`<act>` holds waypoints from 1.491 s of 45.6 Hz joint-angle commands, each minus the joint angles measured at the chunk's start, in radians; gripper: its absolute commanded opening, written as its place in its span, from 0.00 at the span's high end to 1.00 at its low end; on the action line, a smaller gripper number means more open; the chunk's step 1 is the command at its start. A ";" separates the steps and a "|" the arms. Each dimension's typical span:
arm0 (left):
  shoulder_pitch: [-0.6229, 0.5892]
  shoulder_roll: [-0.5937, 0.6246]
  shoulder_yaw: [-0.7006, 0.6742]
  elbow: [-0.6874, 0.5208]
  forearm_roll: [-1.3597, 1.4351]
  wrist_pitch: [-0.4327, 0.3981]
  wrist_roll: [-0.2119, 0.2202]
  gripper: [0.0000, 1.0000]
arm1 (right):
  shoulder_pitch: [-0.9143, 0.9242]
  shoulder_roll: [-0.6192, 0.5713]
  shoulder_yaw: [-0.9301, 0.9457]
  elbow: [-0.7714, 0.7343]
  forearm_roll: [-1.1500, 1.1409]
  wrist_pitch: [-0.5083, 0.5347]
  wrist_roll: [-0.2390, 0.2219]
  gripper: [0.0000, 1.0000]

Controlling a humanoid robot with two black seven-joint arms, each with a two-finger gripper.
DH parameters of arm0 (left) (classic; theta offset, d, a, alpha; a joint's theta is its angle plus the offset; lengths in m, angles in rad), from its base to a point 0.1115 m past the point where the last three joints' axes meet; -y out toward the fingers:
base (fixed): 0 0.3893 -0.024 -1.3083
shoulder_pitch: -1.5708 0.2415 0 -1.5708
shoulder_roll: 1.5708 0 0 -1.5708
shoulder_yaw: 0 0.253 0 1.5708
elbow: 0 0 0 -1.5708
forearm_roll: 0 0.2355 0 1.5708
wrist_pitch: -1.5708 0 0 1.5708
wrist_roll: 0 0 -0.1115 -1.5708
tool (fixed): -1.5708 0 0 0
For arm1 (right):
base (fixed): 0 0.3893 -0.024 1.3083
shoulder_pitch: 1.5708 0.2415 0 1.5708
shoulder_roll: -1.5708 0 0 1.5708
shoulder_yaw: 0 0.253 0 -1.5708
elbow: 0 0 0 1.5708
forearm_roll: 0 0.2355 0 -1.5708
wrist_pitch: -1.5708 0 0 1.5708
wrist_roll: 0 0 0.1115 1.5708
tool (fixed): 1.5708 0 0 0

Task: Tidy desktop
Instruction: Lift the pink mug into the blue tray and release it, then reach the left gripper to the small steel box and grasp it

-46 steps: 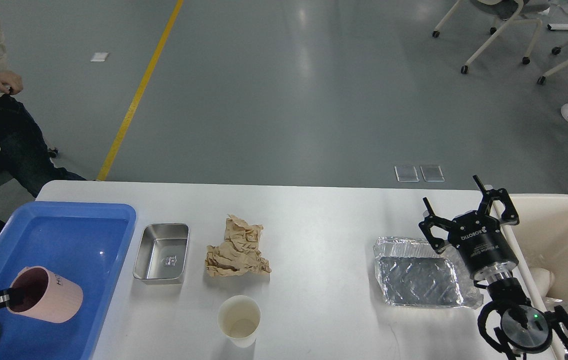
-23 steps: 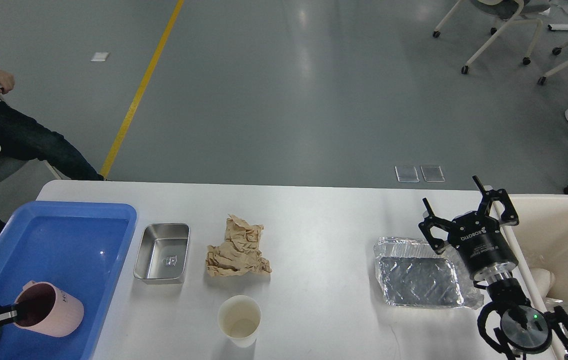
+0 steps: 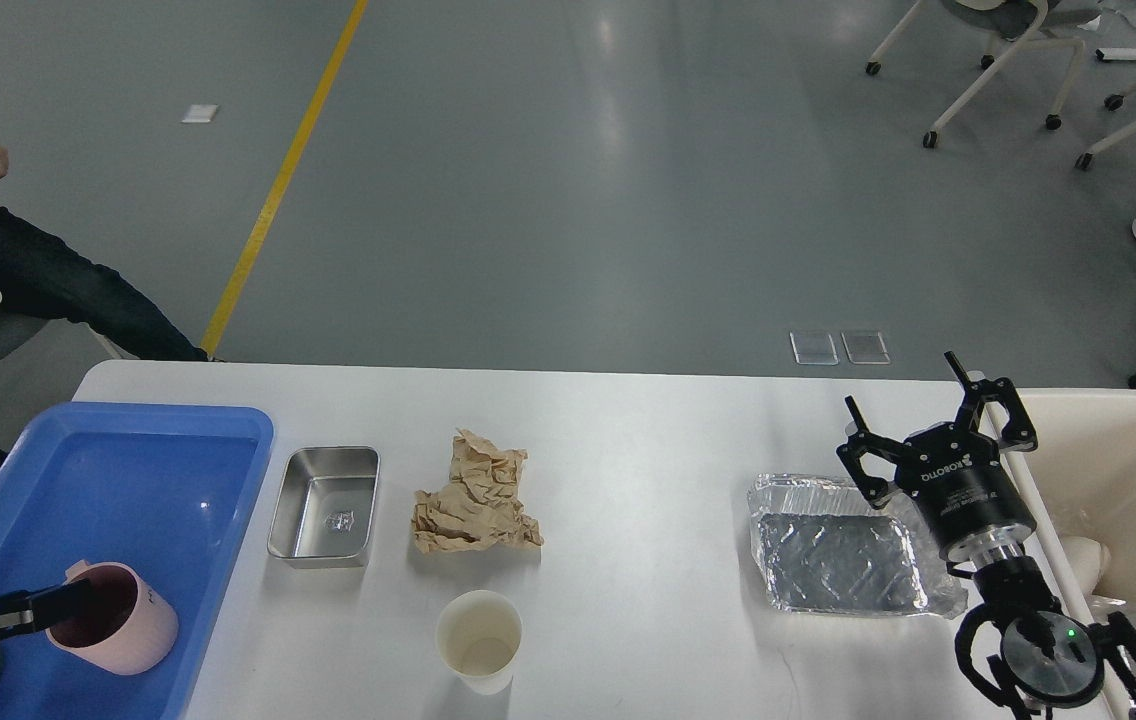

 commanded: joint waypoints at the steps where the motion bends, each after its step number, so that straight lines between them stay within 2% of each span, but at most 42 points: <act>1: 0.002 0.002 -0.054 -0.060 -0.001 0.023 -0.006 0.03 | 0.000 -0.004 -0.005 0.000 0.000 0.000 -0.001 0.00; 9: 0.013 0.015 -0.086 -0.125 -0.001 0.094 -0.054 0.03 | 0.000 -0.011 -0.006 0.000 0.000 0.000 -0.001 0.00; 18: 0.014 0.037 -0.186 -0.143 -0.001 0.093 -0.059 0.03 | -0.003 -0.011 -0.008 0.000 0.000 0.000 -0.002 0.00; 25: 0.063 0.078 -0.247 -0.145 -0.001 0.091 -0.060 0.03 | -0.004 -0.019 -0.008 0.000 0.000 0.000 -0.002 0.00; 31: 0.091 0.110 -0.261 -0.145 -0.001 0.090 -0.082 0.03 | -0.008 -0.020 -0.008 -0.001 0.000 0.000 -0.002 0.00; 52: 0.074 0.097 -0.238 -0.124 -0.004 0.077 -0.068 0.03 | -0.012 -0.020 -0.008 0.002 0.000 0.000 -0.002 0.00; 55: 0.033 0.083 -0.191 -0.116 -0.004 0.060 -0.063 0.03 | -0.015 -0.019 -0.008 0.002 0.000 0.000 -0.002 0.00; 59: -0.146 0.032 -0.034 -0.087 -0.002 0.018 -0.051 0.03 | -0.017 -0.019 -0.008 0.002 0.000 0.000 -0.002 0.00; 64: -0.366 -0.055 0.165 0.069 -0.001 0.008 -0.022 0.03 | -0.018 -0.020 -0.008 0.009 0.000 0.000 -0.002 0.00; 65: -0.447 -0.092 0.232 0.138 -0.001 0.008 -0.020 0.03 | -0.020 -0.020 -0.008 0.011 0.000 0.000 -0.002 0.00; 68: -0.548 -0.167 0.326 0.231 -0.001 0.010 -0.020 0.03 | -0.026 -0.020 -0.008 0.015 0.000 0.000 -0.002 0.00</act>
